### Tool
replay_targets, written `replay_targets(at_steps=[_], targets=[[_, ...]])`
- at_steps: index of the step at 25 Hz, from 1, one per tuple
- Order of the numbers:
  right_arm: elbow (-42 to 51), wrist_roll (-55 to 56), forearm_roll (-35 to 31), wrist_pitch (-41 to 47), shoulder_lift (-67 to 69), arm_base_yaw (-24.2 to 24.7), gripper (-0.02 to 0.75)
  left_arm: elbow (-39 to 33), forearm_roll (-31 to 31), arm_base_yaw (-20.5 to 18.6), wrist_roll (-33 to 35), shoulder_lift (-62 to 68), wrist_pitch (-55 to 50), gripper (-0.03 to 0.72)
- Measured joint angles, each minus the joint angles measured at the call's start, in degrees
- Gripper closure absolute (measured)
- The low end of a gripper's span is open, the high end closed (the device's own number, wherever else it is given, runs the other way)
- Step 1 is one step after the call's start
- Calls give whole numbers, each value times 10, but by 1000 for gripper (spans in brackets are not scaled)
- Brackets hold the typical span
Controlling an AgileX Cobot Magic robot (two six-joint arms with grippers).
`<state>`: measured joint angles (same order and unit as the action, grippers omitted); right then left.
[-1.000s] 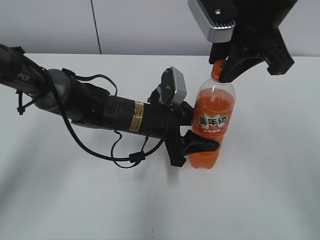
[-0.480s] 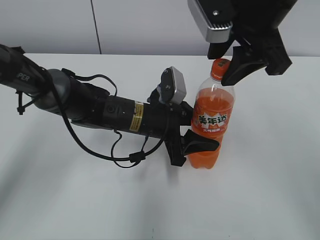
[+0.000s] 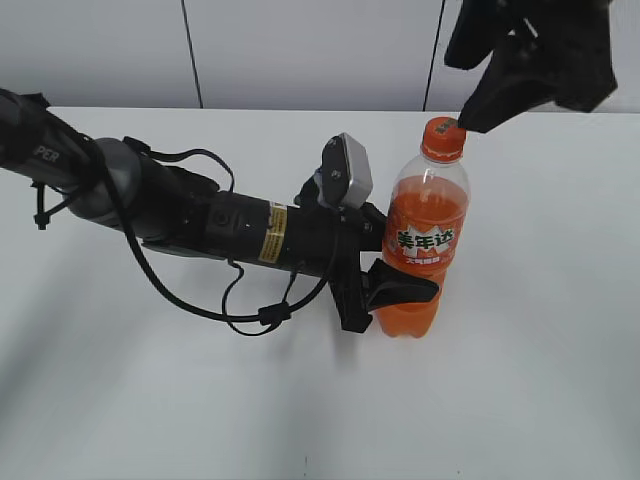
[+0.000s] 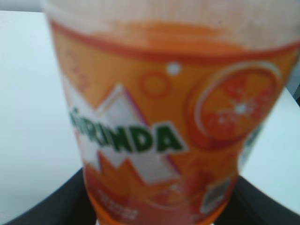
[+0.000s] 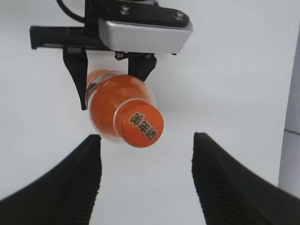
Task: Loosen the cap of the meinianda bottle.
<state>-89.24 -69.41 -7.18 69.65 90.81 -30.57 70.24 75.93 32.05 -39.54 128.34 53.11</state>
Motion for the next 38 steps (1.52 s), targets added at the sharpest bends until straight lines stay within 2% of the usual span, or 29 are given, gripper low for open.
replay_targets(at_steps=[3, 11, 13, 18, 38], targets=[[0, 138, -2, 0, -22, 0, 278, 0, 0, 0, 0, 0, 0, 279], [0, 676, -3, 0, -36, 0, 278, 0, 0, 0, 0, 0, 0, 279], [0, 744, -3, 0, -33, 0, 278, 0, 0, 0, 0, 0, 0, 279], [0, 783, -3, 0, -13, 0, 278, 0, 0, 0, 0, 0, 0, 279], [0, 791, 1, 0, 65, 0, 295, 0, 0, 0, 0, 0, 0, 279]])
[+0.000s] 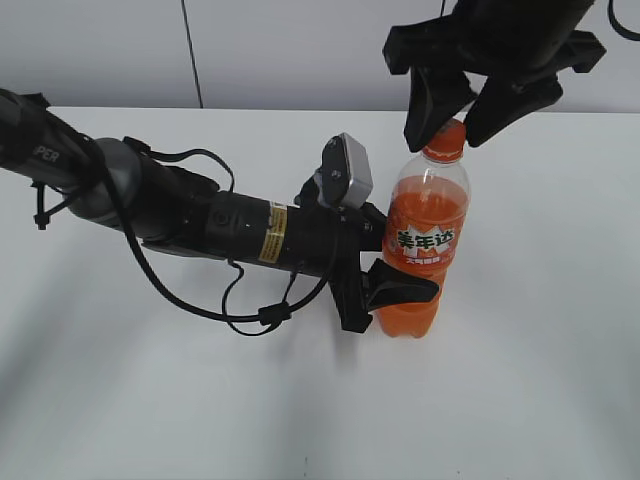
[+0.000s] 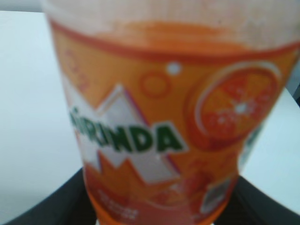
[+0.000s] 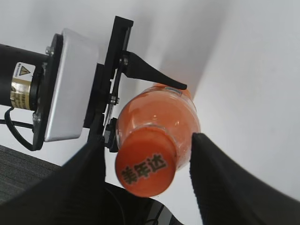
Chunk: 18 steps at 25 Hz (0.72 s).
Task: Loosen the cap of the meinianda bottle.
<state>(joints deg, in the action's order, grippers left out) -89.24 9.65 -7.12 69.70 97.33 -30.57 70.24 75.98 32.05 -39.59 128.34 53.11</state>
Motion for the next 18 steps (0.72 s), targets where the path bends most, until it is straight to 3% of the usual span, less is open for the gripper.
replay_targets(at_steps=[6, 12, 18], targets=[[0, 0, 0, 0, 0, 0, 458, 0, 0, 0, 0, 0, 0, 279], [0, -44, 0, 0, 0, 0, 458, 0, 0, 0, 0, 0, 0, 279], [0, -281, -3, 0, 0, 0, 458, 0, 1, 0, 0, 0, 1, 279]])
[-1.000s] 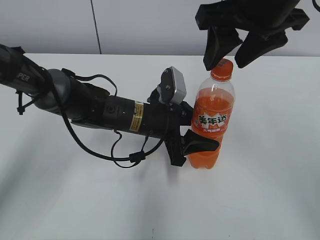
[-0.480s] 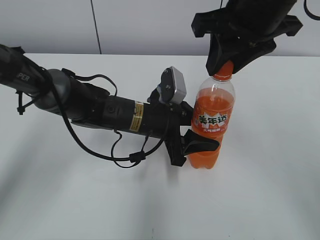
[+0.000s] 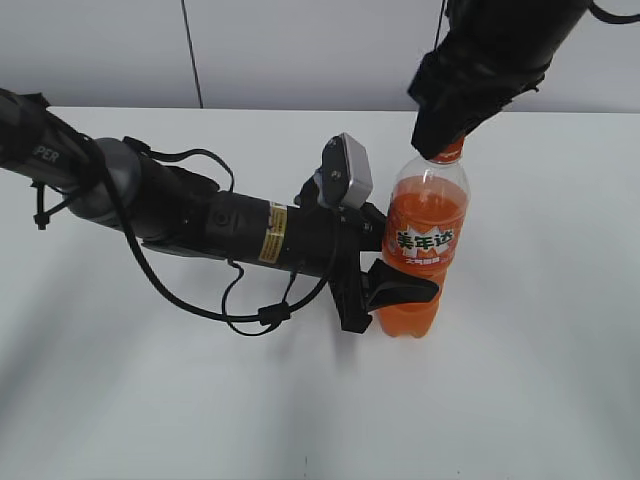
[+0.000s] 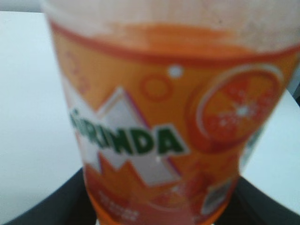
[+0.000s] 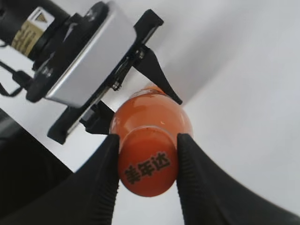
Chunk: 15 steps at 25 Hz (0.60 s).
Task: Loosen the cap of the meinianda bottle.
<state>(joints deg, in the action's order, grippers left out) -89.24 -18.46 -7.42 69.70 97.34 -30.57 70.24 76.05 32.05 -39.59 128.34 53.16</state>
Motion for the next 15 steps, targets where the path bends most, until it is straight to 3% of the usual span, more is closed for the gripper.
replay_targets(at_steps=[9, 15], targets=[[0, -491, -3, 5, 0, 0, 460, 0, 1, 0, 3, 0, 0, 279], [-1, -581, -3, 8, -1, 0, 459, 0, 1, 0, 6, 0, 0, 279]])
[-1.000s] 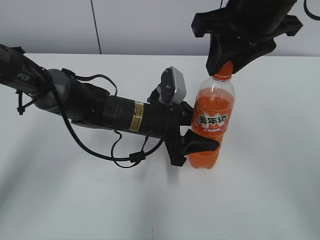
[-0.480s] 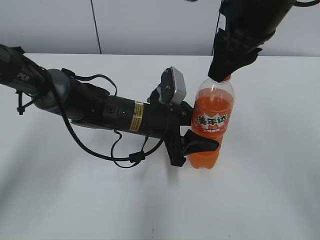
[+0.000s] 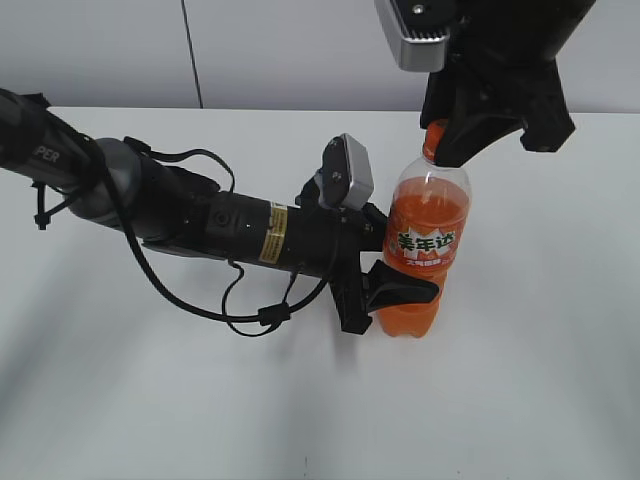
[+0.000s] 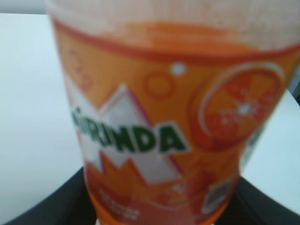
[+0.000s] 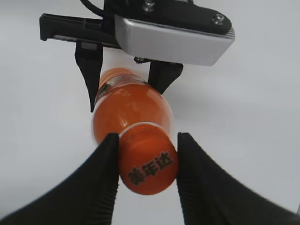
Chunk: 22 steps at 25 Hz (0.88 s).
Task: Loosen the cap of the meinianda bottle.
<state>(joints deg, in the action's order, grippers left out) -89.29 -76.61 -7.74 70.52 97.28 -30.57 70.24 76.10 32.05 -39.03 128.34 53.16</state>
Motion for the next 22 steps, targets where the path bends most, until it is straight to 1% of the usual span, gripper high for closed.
replay_targets(at_steps=[5, 8, 12, 14, 19, 22], targets=[[0, -3, 0, 0, 0, 0, 457, 0, 0, 0, 0, 0, 0, 279], [0, -4, 0, -2, 0, 0, 433, 0, 0, 0, 0, 0, 0, 279], [1, -2, 3, -5, 0, 0, 325, 0, -1, 0, -4, 0, 0, 279], [1, 2, 3, -5, -1, 0, 294, 0, -1, 0, -4, 0, 0, 279], [1, 29, 3, -5, -21, 0, 278, 0, -1, 0, -4, 0, 0, 279], [-8, 81, 3, -5, -44, 0, 278, 0, -1, 0, -4, 0, 0, 279]])
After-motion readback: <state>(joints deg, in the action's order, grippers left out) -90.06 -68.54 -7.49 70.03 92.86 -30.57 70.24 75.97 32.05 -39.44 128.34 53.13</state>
